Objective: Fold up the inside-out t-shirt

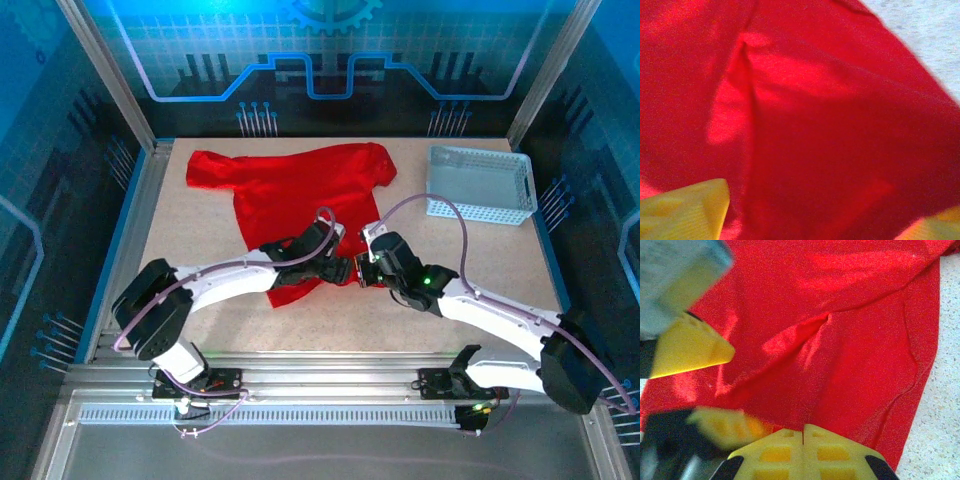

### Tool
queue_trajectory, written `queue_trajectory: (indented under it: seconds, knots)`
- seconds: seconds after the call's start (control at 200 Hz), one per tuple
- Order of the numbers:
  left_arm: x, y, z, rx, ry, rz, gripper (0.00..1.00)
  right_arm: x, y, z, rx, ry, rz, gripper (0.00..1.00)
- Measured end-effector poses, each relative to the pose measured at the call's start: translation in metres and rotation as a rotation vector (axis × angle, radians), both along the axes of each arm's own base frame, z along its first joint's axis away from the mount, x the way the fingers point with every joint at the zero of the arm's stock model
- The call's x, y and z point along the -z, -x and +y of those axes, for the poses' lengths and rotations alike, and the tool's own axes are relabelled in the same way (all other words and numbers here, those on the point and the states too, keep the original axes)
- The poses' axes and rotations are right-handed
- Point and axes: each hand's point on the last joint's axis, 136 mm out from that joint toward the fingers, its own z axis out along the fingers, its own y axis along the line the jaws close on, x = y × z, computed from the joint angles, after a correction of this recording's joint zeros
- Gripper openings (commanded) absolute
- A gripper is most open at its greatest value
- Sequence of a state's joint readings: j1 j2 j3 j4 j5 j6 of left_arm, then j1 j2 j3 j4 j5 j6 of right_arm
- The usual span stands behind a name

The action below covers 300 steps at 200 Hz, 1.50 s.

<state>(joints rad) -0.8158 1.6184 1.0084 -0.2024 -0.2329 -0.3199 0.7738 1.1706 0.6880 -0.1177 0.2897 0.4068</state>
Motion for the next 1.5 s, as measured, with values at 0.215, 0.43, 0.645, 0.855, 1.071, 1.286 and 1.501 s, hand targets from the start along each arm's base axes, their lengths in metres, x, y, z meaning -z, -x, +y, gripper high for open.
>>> queue_trajectory:
  seconds: [0.215, 0.43, 0.645, 0.855, 1.071, 1.286, 1.501]
  knots:
    - [0.002, -0.011, 0.016, -0.063, -0.089, -0.041, 0.37, -0.018, -0.004, -0.010, 0.035, -0.048, -0.030, 0.00]
    - [-0.006, -0.016, 0.017, -0.077, -0.089, -0.050, 0.00, -0.020, -0.009, -0.018, 0.067, -0.065, -0.027, 0.00]
    - [-0.027, -0.020, 0.010, -0.079, -0.047, -0.064, 0.00, -0.018, -0.007, -0.022, 0.058, -0.064, -0.013, 0.30]
    - [-0.072, -0.023, -0.009, -0.035, 0.083, -0.069, 0.00, -0.040, 0.029, -0.013, -0.093, -0.191, -0.095, 0.55]
    - [-0.094, -0.030, -0.013, -0.024, 0.130, -0.068, 0.00, -0.023, 0.059, 0.036, -0.288, -0.230, -0.076, 0.58]
    - [-0.108, -0.033, -0.011, -0.010, 0.129, -0.073, 0.00, 0.031, 0.073, 0.082, -0.425, -0.148, -0.064, 0.63]
    - [-0.118, -0.031, -0.005, 0.003, 0.132, -0.086, 0.00, 0.060, 0.056, 0.101, -0.460, -0.090, -0.128, 0.66]
